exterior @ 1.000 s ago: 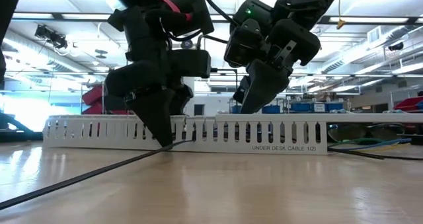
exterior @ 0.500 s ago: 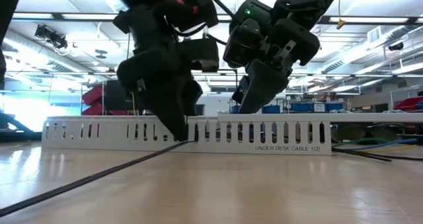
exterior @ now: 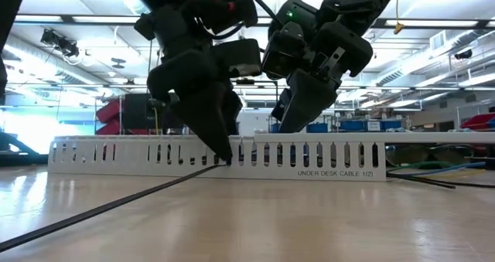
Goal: Ziptie cables
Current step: Close the lid on the cable duct
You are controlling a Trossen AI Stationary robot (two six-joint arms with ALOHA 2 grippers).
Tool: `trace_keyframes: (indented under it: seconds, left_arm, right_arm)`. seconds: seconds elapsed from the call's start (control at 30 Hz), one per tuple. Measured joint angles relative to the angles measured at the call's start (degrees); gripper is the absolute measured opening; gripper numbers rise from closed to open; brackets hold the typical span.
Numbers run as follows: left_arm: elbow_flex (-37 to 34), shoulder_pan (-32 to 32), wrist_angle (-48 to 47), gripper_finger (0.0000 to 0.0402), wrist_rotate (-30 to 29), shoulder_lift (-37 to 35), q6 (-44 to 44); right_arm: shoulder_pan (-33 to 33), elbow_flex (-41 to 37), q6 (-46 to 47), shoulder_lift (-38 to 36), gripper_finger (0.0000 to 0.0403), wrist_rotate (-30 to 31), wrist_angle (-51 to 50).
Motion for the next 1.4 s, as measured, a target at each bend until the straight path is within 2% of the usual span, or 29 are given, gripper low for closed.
trace_keyframes:
  seconds: [0.5, 1.07, 1.4]
  left_arm:
    - [-0.1, 0.0, 1.9, 0.0231, -0.6, 0.0, -0.3]
    - [-0.2, 0.0, 3.3, 0.0229, -0.4, 0.0, -0.2]
    - [-0.2, 0.0, 3.7, 0.0229, 0.0, 0.0, -0.1]
  right_arm:
    - [0.1, 0.0, 0.1, 0.0, 0.0000, 0.0, 0.4]
    - [0.0, -0.1, -1.0, 0.1, 0.0000, -1.3, 2.3]
    - [-0.7, 0.0, -3.3, 1.6, 0.0000, -5.8, 2.1]
